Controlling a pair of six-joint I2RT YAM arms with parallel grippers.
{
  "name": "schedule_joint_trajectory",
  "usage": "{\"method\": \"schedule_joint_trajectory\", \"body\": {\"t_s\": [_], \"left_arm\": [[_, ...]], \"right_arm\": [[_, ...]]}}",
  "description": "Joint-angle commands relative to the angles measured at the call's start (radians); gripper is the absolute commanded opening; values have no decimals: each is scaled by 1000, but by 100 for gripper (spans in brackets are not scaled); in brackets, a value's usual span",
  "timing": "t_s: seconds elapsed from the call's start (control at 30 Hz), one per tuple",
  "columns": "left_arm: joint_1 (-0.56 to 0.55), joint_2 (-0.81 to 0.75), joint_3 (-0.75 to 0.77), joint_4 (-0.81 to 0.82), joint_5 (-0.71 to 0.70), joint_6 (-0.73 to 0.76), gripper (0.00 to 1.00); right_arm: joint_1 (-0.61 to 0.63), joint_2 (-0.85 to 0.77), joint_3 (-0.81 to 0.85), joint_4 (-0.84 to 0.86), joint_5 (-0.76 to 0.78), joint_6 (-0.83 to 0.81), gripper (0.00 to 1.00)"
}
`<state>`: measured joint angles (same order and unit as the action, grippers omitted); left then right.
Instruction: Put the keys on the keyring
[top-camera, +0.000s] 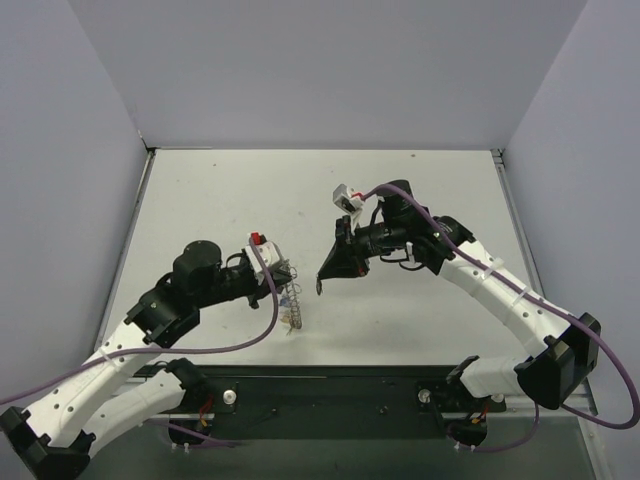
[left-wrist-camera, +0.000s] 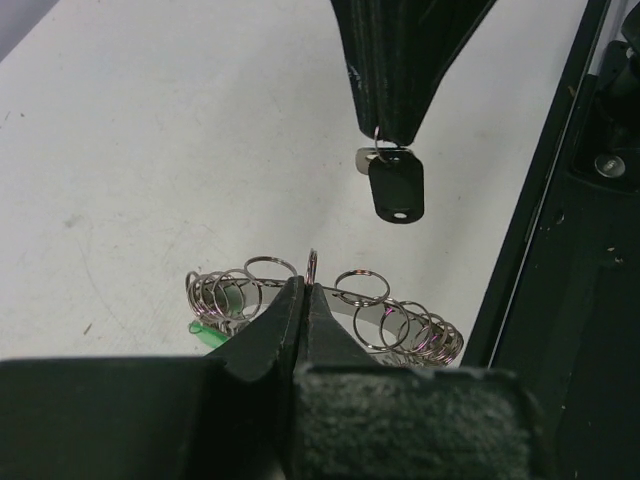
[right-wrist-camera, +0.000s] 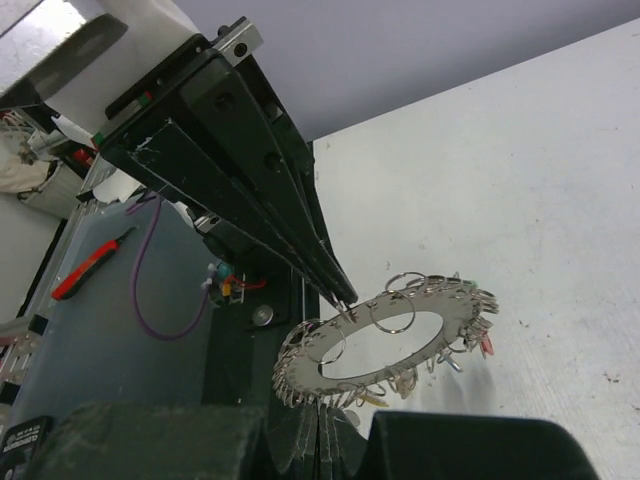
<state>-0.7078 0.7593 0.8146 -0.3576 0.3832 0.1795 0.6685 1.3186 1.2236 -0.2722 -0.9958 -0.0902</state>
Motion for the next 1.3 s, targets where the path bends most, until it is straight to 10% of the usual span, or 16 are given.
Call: {"method": "schedule_joint_trajectory", "body": {"t_s": [0.0, 0.4, 1.27], "left_arm": [[-9, 46, 124, -3, -108, -31, 0], [-10, 152, 195, -30, -128, -126, 0], [-7, 170, 181, -27, -132, -137, 0]], "right_arm": [[2, -7, 39, 10, -8, -34, 0], [59, -15, 11, 73, 295, -20, 0], [134, 73, 83, 149, 339, 30, 0]]}}
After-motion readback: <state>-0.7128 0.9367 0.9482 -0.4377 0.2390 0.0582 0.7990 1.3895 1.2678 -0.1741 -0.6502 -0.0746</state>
